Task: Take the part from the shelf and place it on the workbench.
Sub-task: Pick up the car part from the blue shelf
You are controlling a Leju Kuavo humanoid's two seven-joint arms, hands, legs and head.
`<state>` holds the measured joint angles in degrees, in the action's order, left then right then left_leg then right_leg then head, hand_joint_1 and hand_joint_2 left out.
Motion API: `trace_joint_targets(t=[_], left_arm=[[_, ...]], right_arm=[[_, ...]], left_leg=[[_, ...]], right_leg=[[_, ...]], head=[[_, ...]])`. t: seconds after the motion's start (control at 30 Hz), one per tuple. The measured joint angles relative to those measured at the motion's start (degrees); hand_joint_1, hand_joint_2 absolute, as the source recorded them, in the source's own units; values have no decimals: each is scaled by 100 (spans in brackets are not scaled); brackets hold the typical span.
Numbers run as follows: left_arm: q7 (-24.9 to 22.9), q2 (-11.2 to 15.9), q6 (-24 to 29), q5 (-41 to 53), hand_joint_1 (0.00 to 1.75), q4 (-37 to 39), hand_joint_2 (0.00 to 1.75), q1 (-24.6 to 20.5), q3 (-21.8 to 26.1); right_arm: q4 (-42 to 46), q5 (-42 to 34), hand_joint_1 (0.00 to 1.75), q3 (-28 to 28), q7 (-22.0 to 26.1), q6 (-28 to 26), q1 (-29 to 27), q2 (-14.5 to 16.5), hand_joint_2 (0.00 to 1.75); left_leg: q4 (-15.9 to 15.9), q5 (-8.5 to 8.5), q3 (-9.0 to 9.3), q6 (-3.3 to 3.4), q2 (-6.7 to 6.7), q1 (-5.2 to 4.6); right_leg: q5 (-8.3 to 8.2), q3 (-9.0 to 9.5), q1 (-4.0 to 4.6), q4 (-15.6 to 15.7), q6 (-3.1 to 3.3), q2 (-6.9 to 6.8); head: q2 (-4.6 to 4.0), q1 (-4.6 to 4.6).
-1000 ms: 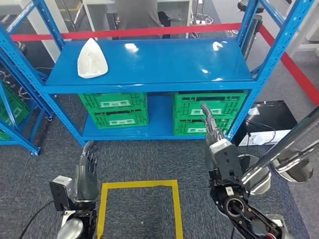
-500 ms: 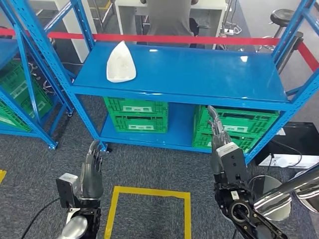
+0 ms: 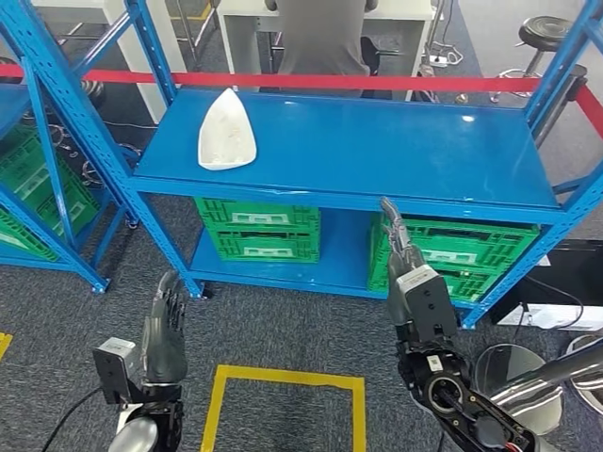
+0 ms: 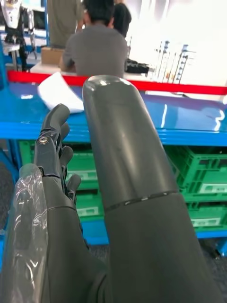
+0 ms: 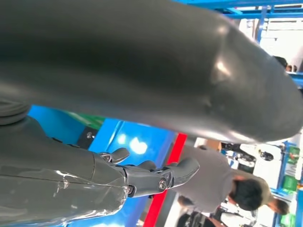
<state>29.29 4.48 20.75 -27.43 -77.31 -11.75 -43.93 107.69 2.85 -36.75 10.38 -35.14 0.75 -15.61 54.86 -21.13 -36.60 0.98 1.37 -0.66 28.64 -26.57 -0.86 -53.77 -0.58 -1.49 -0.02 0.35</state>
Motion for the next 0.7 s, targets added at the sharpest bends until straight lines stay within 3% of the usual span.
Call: trace_joint_targets(t=[0.1,0.17,0.27,0.3,0.33,0.37,0.43,0.5,0.6,0.67,0.7], left_arm=[[10,2,29,1,0,-11,0,5,0],[15,4,90,4,0,-24,0,7,1],[10,16,226,21,0,-59,0,42,2],[4,22,261,28,0,-74,0,72,2],[0,27,288,34,0,-88,0,104,2],[-4,31,306,39,0,-101,0,129,2],[-5,34,321,45,0,-129,0,153,2],[-12,39,326,48,0,-154,0,159,3],[-24,56,335,57,0,-193,0,184,13],[-27,73,340,73,0,-230,0,189,32],[-32,80,346,79,0,-244,0,185,44]], right_arm=[[1,-1,0,-1,5,16,-2,0,0],[-1,-2,0,-1,25,57,12,0,0],[-16,-28,0,-2,62,174,42,0,0],[-26,-39,0,-3,69,210,43,0,0],[-35,-50,0,-3,75,237,44,0,0],[-44,-61,0,-3,78,255,46,0,0],[-52,-78,0,-3,84,267,57,0,0],[-65,-87,0,-5,90,269,74,1,0],[-84,-95,0,-9,94,274,95,4,0],[-86,-95,0,-11,98,295,118,10,0],[-86,-95,0,-12,100,310,124,13,0]], left_leg=[[-140,-6,111,74,-60,6],[-184,-38,254,125,-121,33],[-199,-123,372,167,-218,34],[-197,-157,403,166,-255,32],[-195,-193,447,163,-294,30],[-192,-233,502,155,-337,31],[-177,-326,614,127,-419,30],[-134,-401,647,80,-490,23],[-64,-451,621,-1,-536,19],[157,-525,537,-68,-431,23],[432,-614,387,-107,-350,31]], right_leg=[[26,90,15,-9,-115,-24],[105,-18,5,-333,-154,22],[529,-696,-6,-1458,-177,103],[652,-898,-7,-1704,-188,110],[669,-1008,-9,-1755,-199,113],[541,-1010,-12,-1590,-198,117],[-40,-817,-24,-825,-194,174],[-372,-644,-26,-220,-163,271],[-401,-545,-23,-98,-62,280],[-388,-467,-36,-76,-7,239],[-369,-423,-41,-66,12,217]], head=[[0,6],[0,44],[0,127],[0,149],[0,169],[0,188],[0,239],[0,261],[0,241],[0,203],[0,166]])
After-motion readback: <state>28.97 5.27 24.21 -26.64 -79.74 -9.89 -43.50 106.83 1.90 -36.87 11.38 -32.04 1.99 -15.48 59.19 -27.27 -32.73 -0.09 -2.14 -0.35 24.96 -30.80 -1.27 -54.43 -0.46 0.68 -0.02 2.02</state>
